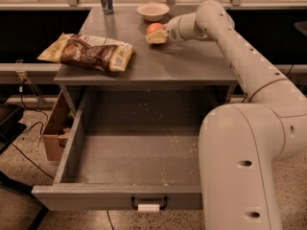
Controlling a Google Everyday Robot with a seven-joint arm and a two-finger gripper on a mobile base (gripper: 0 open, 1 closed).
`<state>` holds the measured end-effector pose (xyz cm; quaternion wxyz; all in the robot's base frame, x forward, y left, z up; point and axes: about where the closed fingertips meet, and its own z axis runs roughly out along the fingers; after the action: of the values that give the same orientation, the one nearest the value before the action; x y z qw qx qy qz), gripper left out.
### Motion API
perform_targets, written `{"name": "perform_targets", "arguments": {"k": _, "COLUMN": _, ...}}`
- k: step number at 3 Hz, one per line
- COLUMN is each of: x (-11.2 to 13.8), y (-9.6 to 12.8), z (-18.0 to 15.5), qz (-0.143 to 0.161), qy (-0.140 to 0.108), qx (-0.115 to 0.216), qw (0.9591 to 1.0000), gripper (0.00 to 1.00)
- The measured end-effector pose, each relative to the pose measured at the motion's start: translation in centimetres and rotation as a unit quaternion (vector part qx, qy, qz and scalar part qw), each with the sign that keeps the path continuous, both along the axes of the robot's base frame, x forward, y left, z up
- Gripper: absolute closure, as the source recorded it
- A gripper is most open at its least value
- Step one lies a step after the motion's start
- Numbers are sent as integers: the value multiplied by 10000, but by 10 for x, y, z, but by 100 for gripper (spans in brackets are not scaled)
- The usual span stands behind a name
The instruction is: Place orange into top drawer
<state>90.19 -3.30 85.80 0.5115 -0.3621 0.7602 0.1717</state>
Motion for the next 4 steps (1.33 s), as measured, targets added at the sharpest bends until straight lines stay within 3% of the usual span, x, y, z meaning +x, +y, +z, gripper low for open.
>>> {"name": "perform_targets", "arguments": {"k": 1, "x": -7, "y": -4, "z": 10, "qz": -60, "qy": -138, "qx": -25, "qw": 9999, "gripper": 100}}
{"name": "perform_targets", "arguments": {"k": 2, "x": -42, "y": -35, "z": 86, "qz": -430, "qy": -911, "qx": 21, "qw": 9949, "gripper": 100}}
{"name": "perform_targets", "arguments": {"k": 3, "x": -120, "y": -87, "z": 194, "qz": -1162, "qy": -1783, "qx": 283, "qw": 9767, "gripper": 100}}
{"name": "perform_targets", "arguments": {"k": 4, "x": -185, "y": -116, "z": 248, "qz": -1724, "qy": -2169, "qx": 498, "qw": 9596, "gripper": 100}}
